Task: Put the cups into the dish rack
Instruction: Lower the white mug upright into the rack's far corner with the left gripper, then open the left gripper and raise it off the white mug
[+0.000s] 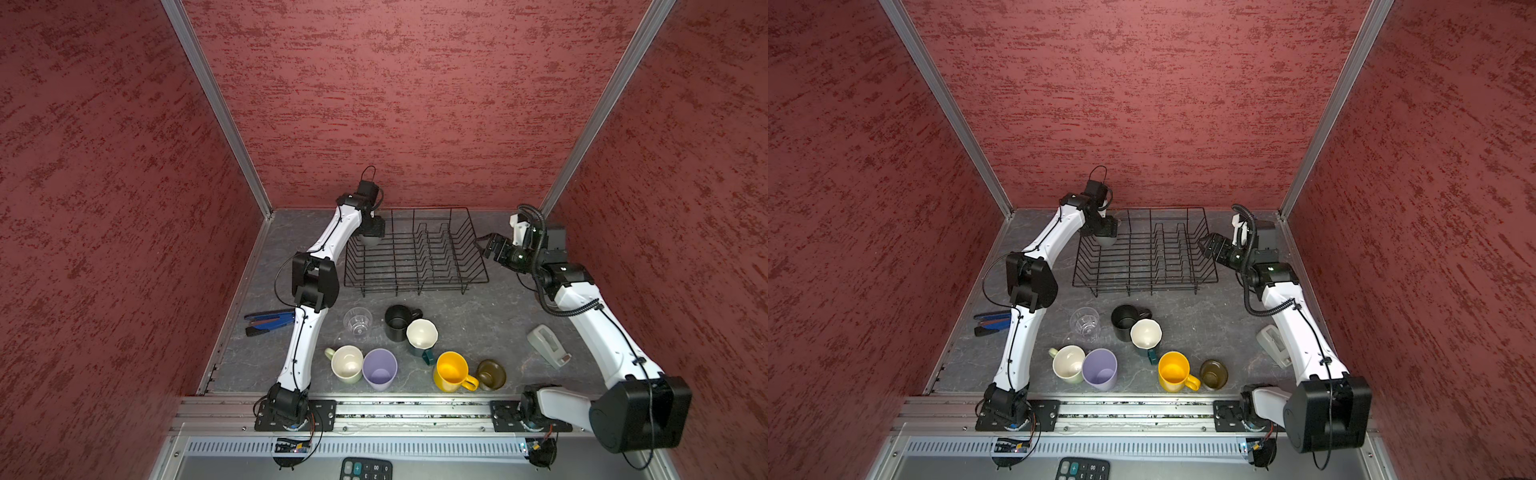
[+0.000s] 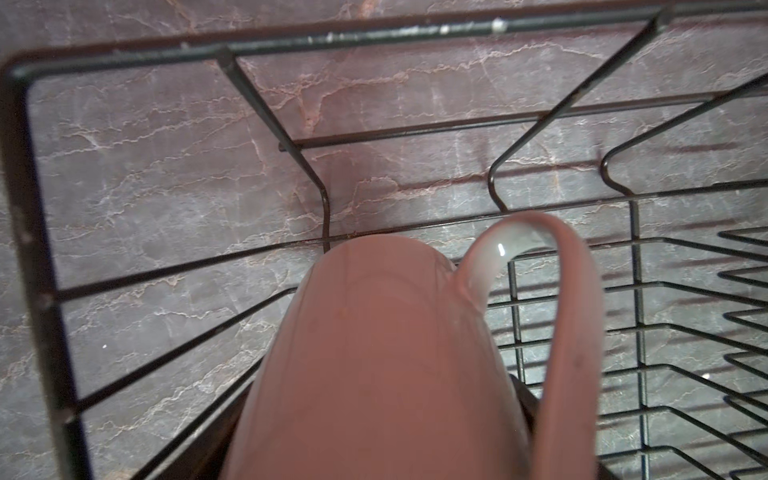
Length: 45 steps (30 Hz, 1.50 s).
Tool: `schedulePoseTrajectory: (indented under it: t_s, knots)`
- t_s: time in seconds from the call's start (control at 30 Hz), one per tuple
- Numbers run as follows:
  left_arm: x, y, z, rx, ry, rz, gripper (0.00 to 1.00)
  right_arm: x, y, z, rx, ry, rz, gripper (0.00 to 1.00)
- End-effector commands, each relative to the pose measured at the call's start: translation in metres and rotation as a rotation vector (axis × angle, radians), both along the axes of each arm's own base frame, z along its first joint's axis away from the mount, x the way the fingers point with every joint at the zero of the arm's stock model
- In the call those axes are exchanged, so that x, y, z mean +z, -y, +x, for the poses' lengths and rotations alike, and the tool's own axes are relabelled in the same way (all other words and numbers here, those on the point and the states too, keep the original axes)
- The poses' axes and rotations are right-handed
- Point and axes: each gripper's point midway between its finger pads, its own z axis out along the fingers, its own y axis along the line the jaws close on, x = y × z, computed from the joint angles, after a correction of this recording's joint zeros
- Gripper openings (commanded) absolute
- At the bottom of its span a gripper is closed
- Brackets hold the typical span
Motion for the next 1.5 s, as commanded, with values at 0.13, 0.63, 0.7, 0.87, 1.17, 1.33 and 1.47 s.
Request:
schedulePoseTrajectory:
  t_s: [0.13,0.63,0.7,0.87,1.17,1.33,1.47]
  knots:
    - [0.002,0.001,0.016,0.021,0.050,-0.014,0.07,0.007,-0.003,-0.002,0.011,0.027,0.034,0.98]
    - [-0.027,0.004,0.008,0.008,-0.032,-0.009,0.53,0.006,-0.003,-0.004,0.012,0.026,0.032,0.98]
    - [-0.028,0.004,0.007,0.002,-0.037,-0.008,0.60,0.006,-0.002,-0.004,0.012,0.024,0.031,0.98]
    - [-0.022,0.008,0.006,-0.030,-0.027,-0.013,0.74,0.007,-0.003,-0.003,0.015,0.026,0.030,0.98]
    - [-0.004,0.012,0.004,-0.041,-0.007,-0.042,1.00,0.011,-0.002,-0.003,0.012,0.033,0.023,0.98]
    - [0.009,0.013,0.003,-0.039,0.013,-0.052,0.99,0.014,-0.002,-0.002,0.015,0.036,0.017,0.98]
    - [0.026,0.014,-0.001,-0.037,0.031,-0.059,1.00,0.017,0.001,-0.002,0.013,0.037,-0.010,0.97]
